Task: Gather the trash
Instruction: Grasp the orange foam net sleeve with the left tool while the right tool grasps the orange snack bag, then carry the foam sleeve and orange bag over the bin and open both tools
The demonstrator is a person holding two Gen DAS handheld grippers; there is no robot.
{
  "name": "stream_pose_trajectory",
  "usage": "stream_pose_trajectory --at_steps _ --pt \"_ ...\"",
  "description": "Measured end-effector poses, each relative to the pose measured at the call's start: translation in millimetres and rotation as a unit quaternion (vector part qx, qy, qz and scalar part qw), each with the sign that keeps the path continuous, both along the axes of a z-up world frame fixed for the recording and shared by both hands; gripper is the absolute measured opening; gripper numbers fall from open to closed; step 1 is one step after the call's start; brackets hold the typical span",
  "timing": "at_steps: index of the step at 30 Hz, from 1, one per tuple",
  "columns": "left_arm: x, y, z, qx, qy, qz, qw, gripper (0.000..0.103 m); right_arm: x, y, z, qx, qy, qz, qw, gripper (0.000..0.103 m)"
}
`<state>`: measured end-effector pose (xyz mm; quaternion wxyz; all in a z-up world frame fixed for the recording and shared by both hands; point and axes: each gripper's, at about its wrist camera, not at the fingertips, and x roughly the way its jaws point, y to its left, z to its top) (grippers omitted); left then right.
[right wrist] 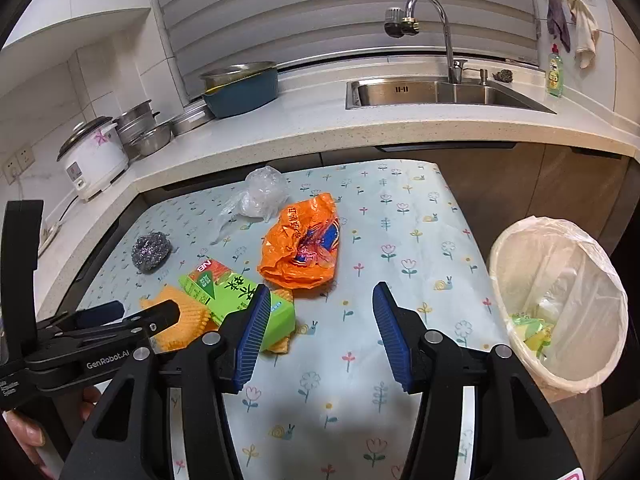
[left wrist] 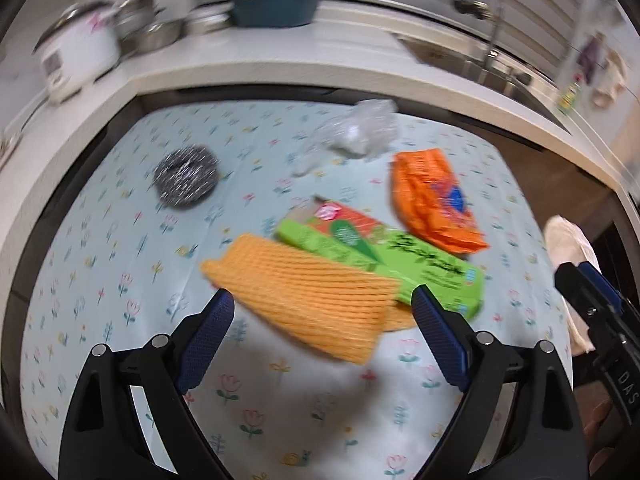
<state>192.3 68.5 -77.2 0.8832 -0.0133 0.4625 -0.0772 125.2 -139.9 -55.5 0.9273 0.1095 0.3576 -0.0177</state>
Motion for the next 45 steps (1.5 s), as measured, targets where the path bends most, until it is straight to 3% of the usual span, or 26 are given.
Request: stream_pose_trajectory --at_steps 8,11,16,18,20,21,22,23,27,38,45 --pt "26.3 19.2 -30.5 -0.053 0.051 0.048 0.9962 0.086 48.6 2.3 -22.5 0.015 0.018 0.018 1.000 0.055" --pt "34.3 17.3 -39.4 -0.071 0.070 0.056 0.9934 0.085 73.1 0.8 -33.8 0.015 0.027 0.021 0.999 0.064" --pt "40.5 13.5 -41.7 -0.089 0.080 0.035 0.9922 0.055 114.1 -3.2 -65.7 0.017 0.070 0.022 0.997 0.065" --pt "41.2 12.6 -41.0 -0.093 0.080 0.022 0.9922 0.036 122.4 -3.3 -79.6 0.027 0.090 0.027 0.995 0.064" --pt "41.1 9.4 -37.9 -0.091 0.076 0.009 0.9929 0.025 121.6 -0.1 -82.6 0.018 0.081 0.024 0.996 0.059" --pt "40.0 8.3 -35.0 -0.083 0.068 0.005 0.9943 0.018 122.2 2.2 -83.4 0.011 0.083 0.025 0.996 0.047" --pt "39.9 8.1 -32.2 -0.077 0.060 0.001 0.9952 0.015 122.7 3.1 -83.0 0.008 0.083 0.026 0.996 0.022" --pt "40.0 8.8 -29.7 -0.078 0.057 -0.003 0.9954 0.012 123.2 2.5 -83.2 0.014 0.084 0.029 0.996 0.014" --pt "36.9 11.0 -16.3 -0.068 0.031 -0.011 0.9971 0.010 122.4 -3.7 -79.5 0.034 0.081 0.024 0.996 0.004" --pt "23.1 -9.5 35.6 -0.046 -0.034 -0.051 0.9971 0.010 79.0 -17.0 -15.2 0.025 0.009 0.006 1.000 0.003" --pt "11.7 -59.9 57.5 -0.052 -0.056 -0.102 0.9918 0.010 46.2 -43.4 19.5 0.009 -0.024 -0.023 0.999 0.003"
